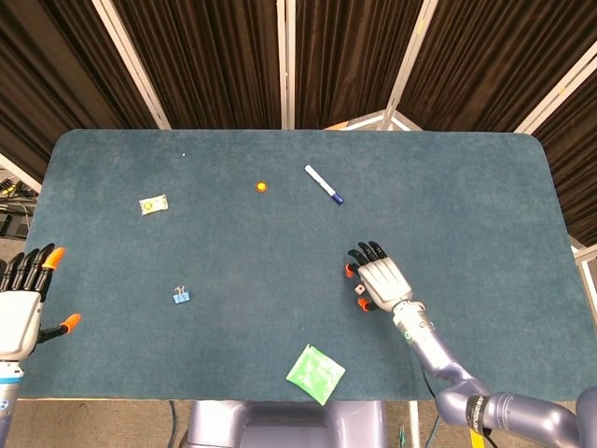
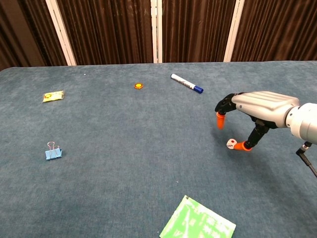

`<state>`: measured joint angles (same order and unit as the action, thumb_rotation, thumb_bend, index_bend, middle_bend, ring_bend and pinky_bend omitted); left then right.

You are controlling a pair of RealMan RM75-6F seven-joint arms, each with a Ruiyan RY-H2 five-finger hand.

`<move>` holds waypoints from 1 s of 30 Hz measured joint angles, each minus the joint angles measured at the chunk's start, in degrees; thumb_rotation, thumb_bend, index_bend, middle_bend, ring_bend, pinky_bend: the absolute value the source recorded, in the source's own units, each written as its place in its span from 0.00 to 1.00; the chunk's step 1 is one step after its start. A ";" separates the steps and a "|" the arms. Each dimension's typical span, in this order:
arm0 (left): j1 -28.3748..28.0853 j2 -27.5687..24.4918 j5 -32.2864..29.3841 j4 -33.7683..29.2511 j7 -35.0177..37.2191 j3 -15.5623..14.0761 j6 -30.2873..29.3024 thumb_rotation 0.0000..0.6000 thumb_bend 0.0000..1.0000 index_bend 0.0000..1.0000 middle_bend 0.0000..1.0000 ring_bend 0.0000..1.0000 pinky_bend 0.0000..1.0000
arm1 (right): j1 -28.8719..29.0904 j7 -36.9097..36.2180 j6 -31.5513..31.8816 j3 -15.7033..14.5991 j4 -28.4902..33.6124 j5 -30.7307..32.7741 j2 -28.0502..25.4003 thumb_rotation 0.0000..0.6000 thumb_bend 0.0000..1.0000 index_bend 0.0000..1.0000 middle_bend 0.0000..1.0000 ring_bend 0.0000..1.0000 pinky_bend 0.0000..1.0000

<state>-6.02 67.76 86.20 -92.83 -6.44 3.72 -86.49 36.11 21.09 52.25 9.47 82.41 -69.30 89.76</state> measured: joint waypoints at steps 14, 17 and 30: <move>-0.53 0.38 -0.39 0.03 -0.65 0.05 0.73 1.00 0.00 0.00 0.00 0.00 0.00 | 0.54 -2.73 -0.51 -1.18 -4.07 0.90 1.35 1.00 0.16 0.49 0.21 0.00 0.00; -0.56 0.40 -0.39 -0.01 -0.62 0.09 0.66 1.00 0.00 0.00 0.00 0.00 0.00 | 0.70 -3.13 -0.59 -1.31 -4.78 0.92 1.79 1.00 0.16 0.49 0.21 0.00 0.00; -0.69 0.41 -0.69 0.23 -0.42 0.13 0.83 1.00 0.00 0.00 0.00 0.00 0.00 | 1.28 -3.67 -1.19 -1.76 -7.12 1.70 3.44 1.00 0.22 0.54 0.25 0.00 0.00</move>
<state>-6.71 68.17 85.51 -92.60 -6.85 3.85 -85.66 37.39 17.42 51.07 7.72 75.29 -67.60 93.20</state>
